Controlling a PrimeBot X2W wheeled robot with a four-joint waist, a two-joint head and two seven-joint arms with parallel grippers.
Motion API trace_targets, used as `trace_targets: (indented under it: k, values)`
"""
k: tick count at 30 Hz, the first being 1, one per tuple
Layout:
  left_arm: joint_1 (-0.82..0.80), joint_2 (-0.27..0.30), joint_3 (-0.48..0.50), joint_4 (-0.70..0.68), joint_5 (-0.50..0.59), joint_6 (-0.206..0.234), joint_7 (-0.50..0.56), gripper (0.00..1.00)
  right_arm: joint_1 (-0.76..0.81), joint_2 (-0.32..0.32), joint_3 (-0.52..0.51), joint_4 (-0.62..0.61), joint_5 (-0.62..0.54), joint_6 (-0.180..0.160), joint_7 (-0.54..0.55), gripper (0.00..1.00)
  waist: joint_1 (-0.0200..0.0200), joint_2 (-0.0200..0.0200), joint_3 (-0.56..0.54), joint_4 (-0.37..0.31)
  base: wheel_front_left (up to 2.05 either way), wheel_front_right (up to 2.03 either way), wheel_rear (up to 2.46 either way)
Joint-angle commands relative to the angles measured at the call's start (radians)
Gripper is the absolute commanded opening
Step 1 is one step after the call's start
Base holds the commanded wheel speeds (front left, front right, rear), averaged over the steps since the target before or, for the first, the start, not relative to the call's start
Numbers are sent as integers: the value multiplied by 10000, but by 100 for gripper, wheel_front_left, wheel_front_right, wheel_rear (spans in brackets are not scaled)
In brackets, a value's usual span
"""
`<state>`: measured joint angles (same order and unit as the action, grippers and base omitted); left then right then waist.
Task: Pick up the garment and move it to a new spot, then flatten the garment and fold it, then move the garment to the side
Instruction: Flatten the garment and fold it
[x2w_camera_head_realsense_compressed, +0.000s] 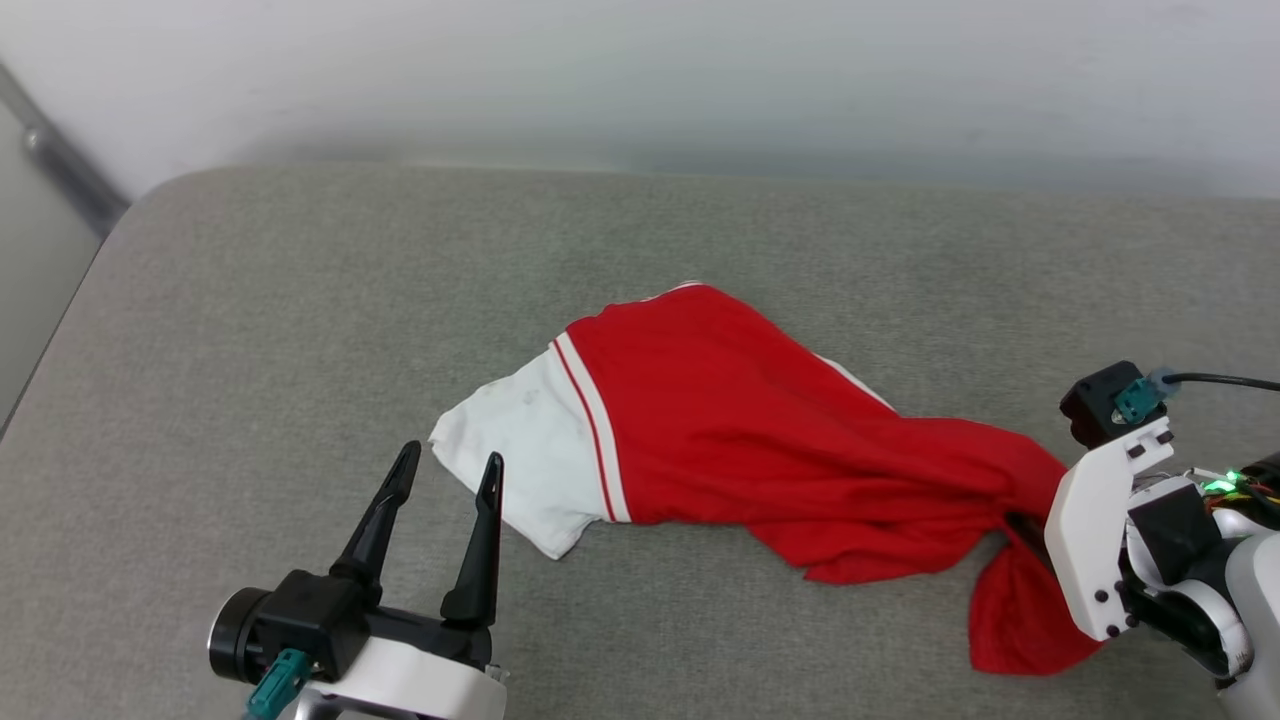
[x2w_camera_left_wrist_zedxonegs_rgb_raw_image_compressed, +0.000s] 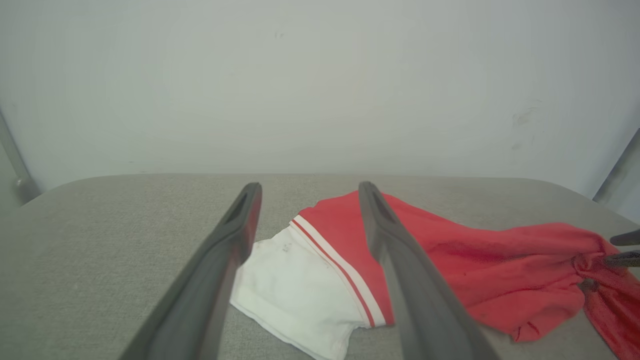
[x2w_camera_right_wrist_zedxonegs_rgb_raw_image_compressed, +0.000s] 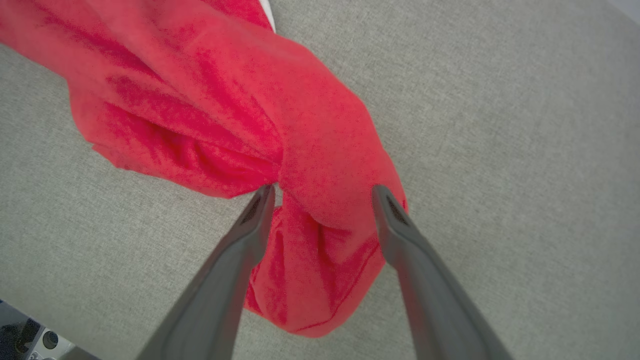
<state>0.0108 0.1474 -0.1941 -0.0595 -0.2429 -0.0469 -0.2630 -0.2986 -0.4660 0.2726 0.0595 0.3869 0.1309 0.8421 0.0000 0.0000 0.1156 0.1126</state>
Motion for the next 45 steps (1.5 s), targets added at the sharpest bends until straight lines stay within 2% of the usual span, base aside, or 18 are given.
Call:
trace_targets:
  k: [1, 5, 10, 11, 12, 13, 17, 23, 28, 32, 40, 41, 42, 45]
  values:
    - [-157, -37, 27, 33, 42, -57, -27, 100, -133, -27, 20, 146, 126, -3, 121, 100, 0, 0, 181, 219, 0, 0, 0]
    - [-189, -198, 130, 109, 172, -217, -27, 100, -294, -295, 386, 731, 435, -5, 506, 100, 0, 0, 351, 523, 0, 0, 0]
    - [-183, -338, 281, 152, 267, -350, -27, 100, -262, -364, 666, 1593, 637, -5, 385, 100, 0, 0, 403, 708, 0, 0, 0]
    - [-165, -365, 303, 160, 294, -390, -27, 100, -219, -365, 762, 1712, 670, -5, 385, 75, 0, 0, 393, 718, 0, 0, 0]
    - [-134, -392, 325, 170, 303, -414, -27, 100, -170, -376, 860, 1843, 741, -3, 389, 29, 0, 0, 375, 715, 0, 0, 0]
    - [-103, -418, 349, 192, 315, -410, -27, 100, -124, -382, 973, 1929, 823, -3, 354, 0, 0, 0, 351, 698, 0, 0, 0]
    - [7, -471, 480, 287, 384, -477, -27, 100, 32, -489, 1521, 1689, 1369, -3, 254, 0, 0, 0, 137, 497, 0, 0, 0]
    - [165, -523, 610, 369, 456, -554, -27, 100, 513, -875, 2319, 142, 2119, -3, 254, 0, 0, 0, -293, 151, 0, 0, 0]
    - [256, -593, 645, 354, 478, -589, -27, 100, 1218, -862, 2791, -893, 2205, -2, 184, 0, 0, 0, -429, 44, 0, 0, 0]
    - [348, -646, 657, 400, 499, -633, -27, 100, 1647, -656, 3128, -924, 2080, -3, -114, 0, 0, 0, -497, 62, 0, 0, 0]
    - [423, -698, 728, 481, 523, -695, -27, 100, 1748, -284, 3716, -61, 1890, -3, -1106, 0, 0, 0, -604, 138, 0, 0, 0]
    - [436, -705, 731, 496, 530, -703, -27, 100, 1650, -213, 3631, -6, 1852, -3, -1332, 72, 0, 0, -628, 131, 0, 0, 0]
    - [449, -705, 747, 503, 532, -709, -27, 100, 1604, -133, 3534, 77, 1912, -3, -1494, 100, 0, 0, -652, 118, 0, 0, 0]
    - [479, -707, 828, 498, 546, -720, -27, 100, 1299, -62, 3031, 11, 1948, -5, -2148, 100, 0, 0, -735, 17, 0, 0, 0]
